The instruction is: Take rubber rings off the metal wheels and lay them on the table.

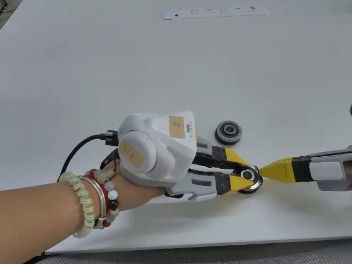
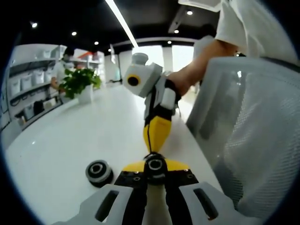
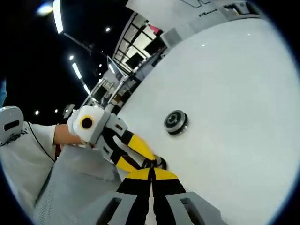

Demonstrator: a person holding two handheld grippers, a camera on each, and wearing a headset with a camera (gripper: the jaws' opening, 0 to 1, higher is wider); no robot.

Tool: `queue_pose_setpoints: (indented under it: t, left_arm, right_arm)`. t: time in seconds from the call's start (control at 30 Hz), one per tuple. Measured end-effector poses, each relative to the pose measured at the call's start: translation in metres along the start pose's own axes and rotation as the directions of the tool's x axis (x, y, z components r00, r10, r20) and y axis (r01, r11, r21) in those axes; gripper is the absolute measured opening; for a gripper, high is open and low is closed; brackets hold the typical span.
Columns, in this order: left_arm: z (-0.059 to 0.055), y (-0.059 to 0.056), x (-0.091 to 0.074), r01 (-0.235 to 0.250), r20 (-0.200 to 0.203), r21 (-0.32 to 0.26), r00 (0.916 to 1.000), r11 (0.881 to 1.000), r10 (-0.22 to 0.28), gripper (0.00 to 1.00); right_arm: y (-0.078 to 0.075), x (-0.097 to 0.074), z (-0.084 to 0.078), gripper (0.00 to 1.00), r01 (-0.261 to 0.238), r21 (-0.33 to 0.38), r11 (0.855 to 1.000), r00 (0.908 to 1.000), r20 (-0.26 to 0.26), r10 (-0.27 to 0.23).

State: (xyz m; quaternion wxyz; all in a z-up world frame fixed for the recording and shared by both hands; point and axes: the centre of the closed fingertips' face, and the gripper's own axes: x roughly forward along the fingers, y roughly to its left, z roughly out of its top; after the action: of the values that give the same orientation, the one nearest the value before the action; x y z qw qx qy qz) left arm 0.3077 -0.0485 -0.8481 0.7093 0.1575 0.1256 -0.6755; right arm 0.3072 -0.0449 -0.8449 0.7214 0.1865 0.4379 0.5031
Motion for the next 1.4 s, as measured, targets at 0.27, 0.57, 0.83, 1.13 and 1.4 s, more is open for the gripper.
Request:
queue_pose_setpoints:
  t: [0.27,0.57,0.83,1.13,1.4]
  left_arm:
    - [0.000,-0.001,-0.001,0.001,-0.001,0.003,1.0000,1.000,-0.001,0.14]
    - [0.000,-0.002,-0.001,-0.004,-0.004,0.003,1.0000,1.000,0.004,0.14]
    - [0.000,-0.002,-0.002,-0.021,-0.016,-0.033,0.9997,0.999,0.021,0.14]
    - [0.001,-0.003,-0.009,-0.018,-0.056,-0.059,0.9983,0.998,0.015,0.14]
    - [0.011,-0.006,-0.032,-0.022,-0.040,-0.040,0.9990,0.999,0.020,0.15]
  right_arm:
    - [0.005,0.002,0.001,0.00,-0.022,0.007,1.000,0.9997,0.008,0.022]
    - [0.016,0.005,0.005,0.00,-0.062,0.009,0.998,0.9976,0.031,0.061]
    - [0.008,0.005,-0.001,0.00,0.013,-0.039,0.999,0.9999,0.005,-0.013]
    - [0.007,-0.001,0.002,0.00,0.035,-0.070,0.997,0.9994,-0.002,-0.035]
    - [0.007,-0.002,0.004,0.00,0.033,-0.074,0.997,0.9993,-0.012,-0.034]
